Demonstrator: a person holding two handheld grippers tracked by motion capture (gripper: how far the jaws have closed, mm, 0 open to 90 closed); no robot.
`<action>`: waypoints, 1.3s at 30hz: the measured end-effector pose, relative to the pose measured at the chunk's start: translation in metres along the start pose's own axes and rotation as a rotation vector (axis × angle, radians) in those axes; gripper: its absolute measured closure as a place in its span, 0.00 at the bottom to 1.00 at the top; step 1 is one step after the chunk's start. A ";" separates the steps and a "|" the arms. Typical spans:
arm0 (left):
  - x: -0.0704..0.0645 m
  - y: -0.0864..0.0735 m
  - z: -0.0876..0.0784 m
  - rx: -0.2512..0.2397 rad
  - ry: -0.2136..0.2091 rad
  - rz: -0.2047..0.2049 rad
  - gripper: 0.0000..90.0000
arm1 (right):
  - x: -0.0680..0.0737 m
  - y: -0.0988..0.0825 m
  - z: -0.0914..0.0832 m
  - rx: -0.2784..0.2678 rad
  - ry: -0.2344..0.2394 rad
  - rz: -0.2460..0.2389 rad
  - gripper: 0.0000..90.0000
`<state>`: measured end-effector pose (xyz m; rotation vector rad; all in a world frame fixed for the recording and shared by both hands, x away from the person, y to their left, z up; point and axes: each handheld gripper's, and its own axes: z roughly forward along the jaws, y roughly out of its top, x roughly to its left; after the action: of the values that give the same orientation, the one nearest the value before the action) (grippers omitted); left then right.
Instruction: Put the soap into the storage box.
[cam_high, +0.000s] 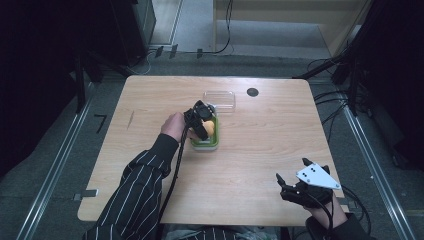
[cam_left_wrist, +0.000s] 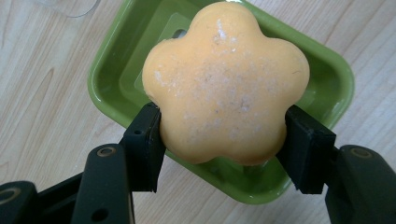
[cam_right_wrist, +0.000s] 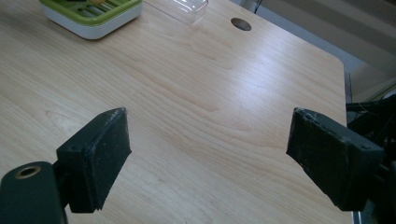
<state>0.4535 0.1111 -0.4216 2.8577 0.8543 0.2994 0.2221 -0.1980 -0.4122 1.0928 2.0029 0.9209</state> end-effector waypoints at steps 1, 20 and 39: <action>0.000 0.000 0.000 0.000 0.000 0.000 0.44 | 0.000 0.000 0.000 0.000 0.000 0.000 0.15; -0.006 0.005 0.012 0.030 0.050 0.042 0.44 | 0.000 0.000 0.000 0.000 -0.001 0.002 0.15; -0.005 0.004 0.014 0.027 0.040 0.021 0.40 | 0.000 0.000 0.000 -0.001 -0.002 0.003 0.15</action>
<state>0.4542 0.1040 -0.4348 2.8972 0.8417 0.3507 0.2219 -0.1978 -0.4122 1.0957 1.9996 0.9219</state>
